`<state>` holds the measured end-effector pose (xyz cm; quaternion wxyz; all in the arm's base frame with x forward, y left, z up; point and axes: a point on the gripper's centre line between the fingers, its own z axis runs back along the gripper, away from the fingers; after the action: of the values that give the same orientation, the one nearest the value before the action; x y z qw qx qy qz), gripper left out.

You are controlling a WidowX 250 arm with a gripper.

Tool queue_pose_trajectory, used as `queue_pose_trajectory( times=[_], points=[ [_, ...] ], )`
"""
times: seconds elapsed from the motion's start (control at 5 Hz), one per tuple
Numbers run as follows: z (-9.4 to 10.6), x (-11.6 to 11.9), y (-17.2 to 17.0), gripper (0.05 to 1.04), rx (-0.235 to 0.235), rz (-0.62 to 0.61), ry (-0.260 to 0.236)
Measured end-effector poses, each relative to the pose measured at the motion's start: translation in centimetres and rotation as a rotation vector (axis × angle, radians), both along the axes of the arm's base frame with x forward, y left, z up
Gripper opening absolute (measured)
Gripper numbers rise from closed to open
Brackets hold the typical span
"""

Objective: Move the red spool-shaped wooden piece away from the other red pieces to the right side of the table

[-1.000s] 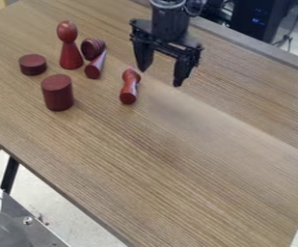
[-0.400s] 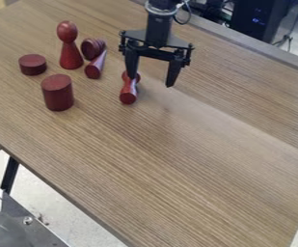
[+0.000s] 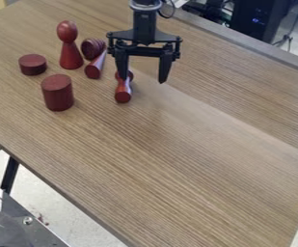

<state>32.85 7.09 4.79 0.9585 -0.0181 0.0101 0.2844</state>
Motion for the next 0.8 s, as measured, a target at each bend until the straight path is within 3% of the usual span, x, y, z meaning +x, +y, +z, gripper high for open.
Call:
queue_pose_trajectory(
  times=[0.8],
  points=[
    [0.32, -0.41, 1.17, 0.997, 0.008, 0.014, 0.019]
  ],
)
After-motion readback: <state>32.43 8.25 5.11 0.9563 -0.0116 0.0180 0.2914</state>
